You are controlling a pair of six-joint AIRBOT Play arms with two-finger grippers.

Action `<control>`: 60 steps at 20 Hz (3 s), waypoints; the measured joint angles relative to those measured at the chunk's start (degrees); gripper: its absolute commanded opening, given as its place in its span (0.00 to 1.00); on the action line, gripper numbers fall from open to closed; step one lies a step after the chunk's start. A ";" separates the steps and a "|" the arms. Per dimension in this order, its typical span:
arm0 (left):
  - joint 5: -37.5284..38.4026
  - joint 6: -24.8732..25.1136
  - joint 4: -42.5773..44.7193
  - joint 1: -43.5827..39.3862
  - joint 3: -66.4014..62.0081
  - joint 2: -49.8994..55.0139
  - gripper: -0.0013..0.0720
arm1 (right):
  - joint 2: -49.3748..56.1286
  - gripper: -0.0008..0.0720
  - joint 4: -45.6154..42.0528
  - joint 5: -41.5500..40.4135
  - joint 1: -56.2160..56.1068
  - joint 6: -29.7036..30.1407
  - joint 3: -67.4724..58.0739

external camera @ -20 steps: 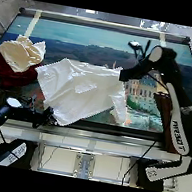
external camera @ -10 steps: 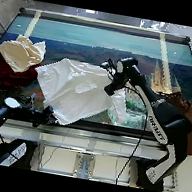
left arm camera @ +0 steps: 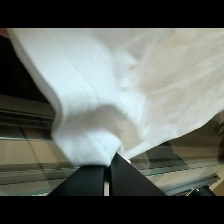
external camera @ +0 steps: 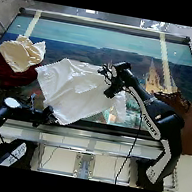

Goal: Fold the shirts.

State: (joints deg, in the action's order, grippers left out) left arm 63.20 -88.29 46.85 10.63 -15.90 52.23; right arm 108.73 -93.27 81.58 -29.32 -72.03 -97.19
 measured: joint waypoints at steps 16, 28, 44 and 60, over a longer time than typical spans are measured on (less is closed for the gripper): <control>1.75 4.11 2.56 17.66 -27.43 -14.99 0.03 | -18.53 0.02 -13.68 15.45 7.63 -4.55 -4.98; 7.58 9.94 6.01 21.79 -75.45 -17.27 0.03 | -56.78 0.02 -9.49 14.23 5.81 -13.92 -23.30; 3.65 6.91 25.44 0.17 -81.70 31.50 0.12 | -21.49 0.20 5.25 -21.57 23.08 -13.88 -7.54; -0.17 3.39 24.72 20.26 -65.88 21.73 0.97 | -25.70 0.68 15.23 -3.54 45.13 -8.83 -0.76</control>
State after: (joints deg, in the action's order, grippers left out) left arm 63.02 -84.90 71.57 30.89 -81.78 73.95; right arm 83.02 -78.04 78.04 15.81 -80.86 -97.95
